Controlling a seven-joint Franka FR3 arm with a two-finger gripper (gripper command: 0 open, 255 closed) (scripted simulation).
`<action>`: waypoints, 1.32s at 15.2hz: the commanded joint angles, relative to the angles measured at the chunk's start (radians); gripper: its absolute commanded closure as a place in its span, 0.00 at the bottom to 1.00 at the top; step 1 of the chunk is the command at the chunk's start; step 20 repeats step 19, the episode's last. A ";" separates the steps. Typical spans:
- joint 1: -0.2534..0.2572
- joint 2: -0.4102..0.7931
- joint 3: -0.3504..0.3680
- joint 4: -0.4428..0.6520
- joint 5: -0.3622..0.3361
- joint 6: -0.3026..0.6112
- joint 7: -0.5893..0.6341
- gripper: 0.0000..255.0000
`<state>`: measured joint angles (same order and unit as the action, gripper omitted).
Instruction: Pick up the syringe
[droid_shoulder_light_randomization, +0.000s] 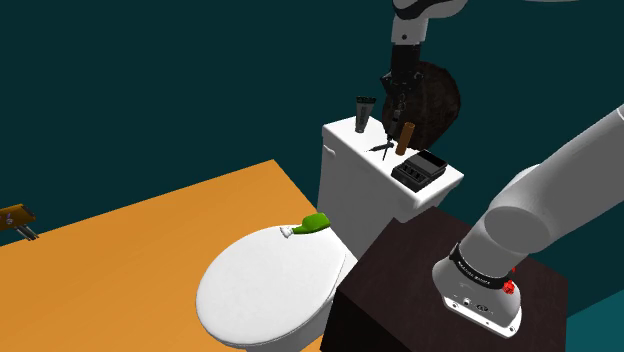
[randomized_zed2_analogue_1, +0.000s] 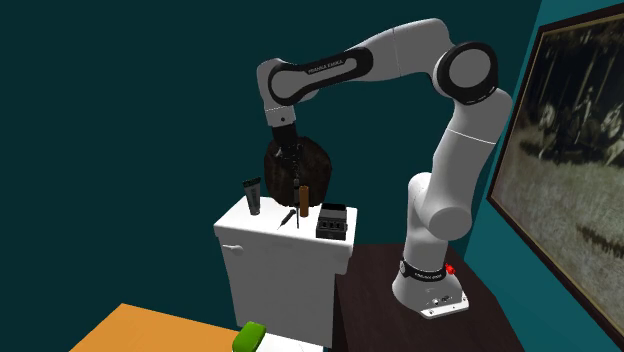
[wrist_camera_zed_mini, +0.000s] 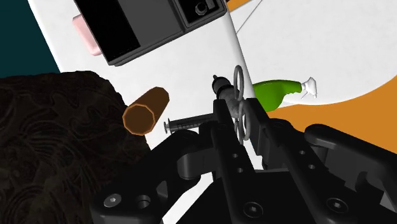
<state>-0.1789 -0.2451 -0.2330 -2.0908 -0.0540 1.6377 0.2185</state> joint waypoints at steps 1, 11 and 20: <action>0.000 0.001 0.000 -0.001 0.000 0.000 0.000 1.00; 0.002 0.001 0.004 0.119 0.002 -0.120 0.000 1.00; 0.004 0.010 0.006 0.211 0.005 -0.203 -0.002 1.00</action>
